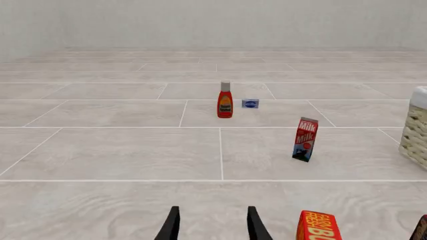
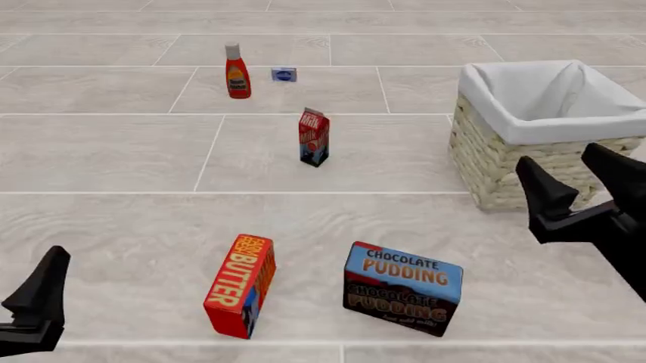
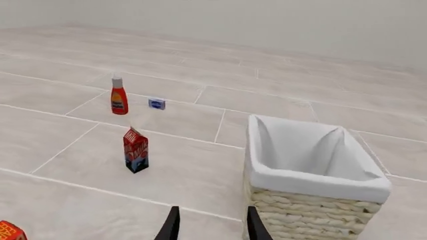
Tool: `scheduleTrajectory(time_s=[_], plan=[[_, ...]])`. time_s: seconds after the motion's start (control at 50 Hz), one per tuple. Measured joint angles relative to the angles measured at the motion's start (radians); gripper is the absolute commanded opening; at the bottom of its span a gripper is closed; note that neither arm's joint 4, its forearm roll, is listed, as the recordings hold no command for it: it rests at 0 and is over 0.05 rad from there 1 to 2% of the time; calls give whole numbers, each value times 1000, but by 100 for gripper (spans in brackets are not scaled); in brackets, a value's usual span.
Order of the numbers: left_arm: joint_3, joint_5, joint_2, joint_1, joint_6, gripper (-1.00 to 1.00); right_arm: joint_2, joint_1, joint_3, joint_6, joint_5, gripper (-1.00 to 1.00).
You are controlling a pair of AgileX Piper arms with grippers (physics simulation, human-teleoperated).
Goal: Pick the milk and place it in the basket.
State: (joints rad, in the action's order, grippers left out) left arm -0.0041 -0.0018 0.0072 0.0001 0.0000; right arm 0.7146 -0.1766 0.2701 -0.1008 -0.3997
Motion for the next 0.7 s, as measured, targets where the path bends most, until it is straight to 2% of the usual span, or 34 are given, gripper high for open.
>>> scheduleTrajectory(time_s=[0.14,0.34,0.7], plan=[[0,0,0,0,0,100,125,-69,121,-13,15,100],[0,0,0,0,0,100,268,-153,313,-40,98,100],[0,0,0,0,0,100,528,-261,679,-73,328,100]])
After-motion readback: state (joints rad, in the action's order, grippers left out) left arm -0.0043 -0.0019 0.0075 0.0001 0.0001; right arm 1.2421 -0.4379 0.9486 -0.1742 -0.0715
